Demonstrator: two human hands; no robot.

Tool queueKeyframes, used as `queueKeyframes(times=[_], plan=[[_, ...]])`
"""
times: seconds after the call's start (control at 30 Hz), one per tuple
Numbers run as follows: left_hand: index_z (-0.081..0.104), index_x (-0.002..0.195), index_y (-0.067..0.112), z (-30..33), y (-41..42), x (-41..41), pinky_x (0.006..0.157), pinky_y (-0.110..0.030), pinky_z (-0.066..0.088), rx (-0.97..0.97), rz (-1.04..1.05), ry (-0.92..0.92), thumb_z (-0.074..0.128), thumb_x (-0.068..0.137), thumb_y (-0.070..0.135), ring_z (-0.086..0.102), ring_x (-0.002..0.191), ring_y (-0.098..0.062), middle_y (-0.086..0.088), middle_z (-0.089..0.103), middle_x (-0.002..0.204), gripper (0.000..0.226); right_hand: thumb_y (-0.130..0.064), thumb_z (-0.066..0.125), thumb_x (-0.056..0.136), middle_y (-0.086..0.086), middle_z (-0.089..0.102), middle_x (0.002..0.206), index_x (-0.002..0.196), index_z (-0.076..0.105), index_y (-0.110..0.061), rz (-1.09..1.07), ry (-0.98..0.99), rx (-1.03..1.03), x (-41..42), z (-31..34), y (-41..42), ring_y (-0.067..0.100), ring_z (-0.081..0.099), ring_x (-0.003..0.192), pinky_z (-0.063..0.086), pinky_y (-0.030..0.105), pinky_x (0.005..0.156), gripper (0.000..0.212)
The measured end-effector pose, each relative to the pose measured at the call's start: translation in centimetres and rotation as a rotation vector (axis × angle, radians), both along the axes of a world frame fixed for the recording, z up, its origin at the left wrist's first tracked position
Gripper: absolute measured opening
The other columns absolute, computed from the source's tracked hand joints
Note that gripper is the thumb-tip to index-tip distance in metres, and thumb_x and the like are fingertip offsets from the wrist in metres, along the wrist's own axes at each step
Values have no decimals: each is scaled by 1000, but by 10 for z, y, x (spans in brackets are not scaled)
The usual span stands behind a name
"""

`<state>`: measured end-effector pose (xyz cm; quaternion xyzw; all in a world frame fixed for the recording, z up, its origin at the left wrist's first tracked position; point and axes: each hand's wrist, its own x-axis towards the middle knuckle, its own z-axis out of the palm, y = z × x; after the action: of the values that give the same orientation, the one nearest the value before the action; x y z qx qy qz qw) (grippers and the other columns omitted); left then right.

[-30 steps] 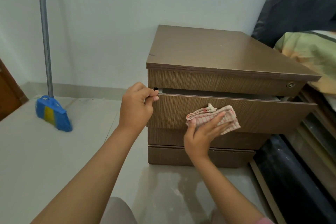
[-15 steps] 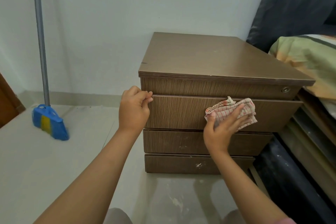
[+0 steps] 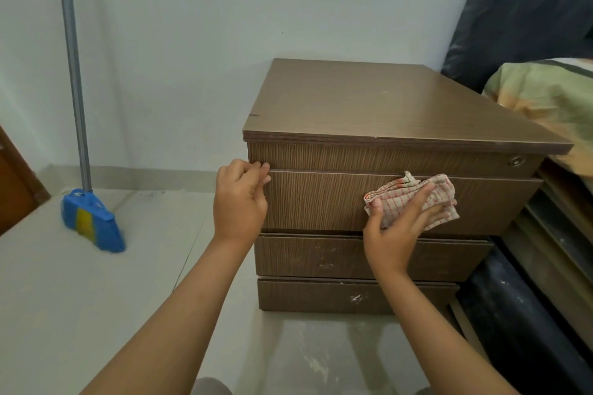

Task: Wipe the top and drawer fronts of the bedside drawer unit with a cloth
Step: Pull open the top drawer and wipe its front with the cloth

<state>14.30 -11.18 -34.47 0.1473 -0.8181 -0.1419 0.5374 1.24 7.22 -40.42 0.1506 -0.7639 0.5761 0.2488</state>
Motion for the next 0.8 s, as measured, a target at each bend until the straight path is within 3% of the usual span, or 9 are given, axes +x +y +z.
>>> queueKeyframes(times=[0.17,0.33,0.4,0.5,0.53,0.67,0.8], plan=[[59,124,3,-35,15,19,102,-26,36,18,-25,-53,66,84,5,48,120,-30,-20,52,127,42,-37,55,89,24,-18,152,149,-4,-23,-11,6,-7,2,-1,-1,43,-24,137,11,66,110,85],[62,119,4,-95,22,40,92,-31,46,111,-20,-172,66,83,8,51,112,-24,-15,57,118,37,-36,55,89,23,-11,155,149,-2,-23,-22,4,-35,1,-3,-2,38,-20,140,16,62,111,84],[64,116,5,-112,20,43,87,-30,49,161,-13,-220,66,83,8,51,107,-19,-11,60,113,33,-33,55,90,22,1,156,150,2,-22,-16,-9,-73,3,-6,-3,34,-14,142,15,43,116,80],[64,116,5,-124,15,41,89,-25,43,192,2,-281,68,82,6,51,108,-19,-9,62,113,34,-22,57,92,22,18,154,149,13,-18,-37,21,-82,4,-14,-3,33,-1,144,11,8,108,72],[64,116,4,-126,13,38,89,-25,42,196,6,-297,69,82,6,52,108,-21,-10,62,114,35,-19,57,92,21,23,152,148,17,-16,-47,35,-75,4,-16,-2,33,4,144,12,6,107,70],[64,115,0,-126,7,29,89,-27,41,173,22,-322,69,81,2,57,104,-28,-13,63,113,34,-13,57,91,18,39,145,145,28,-17,-72,69,-72,7,-23,5,32,27,140,27,25,110,62],[68,107,-2,-123,3,24,78,-24,43,165,7,-281,66,82,-4,59,90,-27,-11,66,99,26,-18,54,93,-2,42,139,146,31,-17,-85,-47,-170,29,-35,3,12,37,132,34,27,107,57]])
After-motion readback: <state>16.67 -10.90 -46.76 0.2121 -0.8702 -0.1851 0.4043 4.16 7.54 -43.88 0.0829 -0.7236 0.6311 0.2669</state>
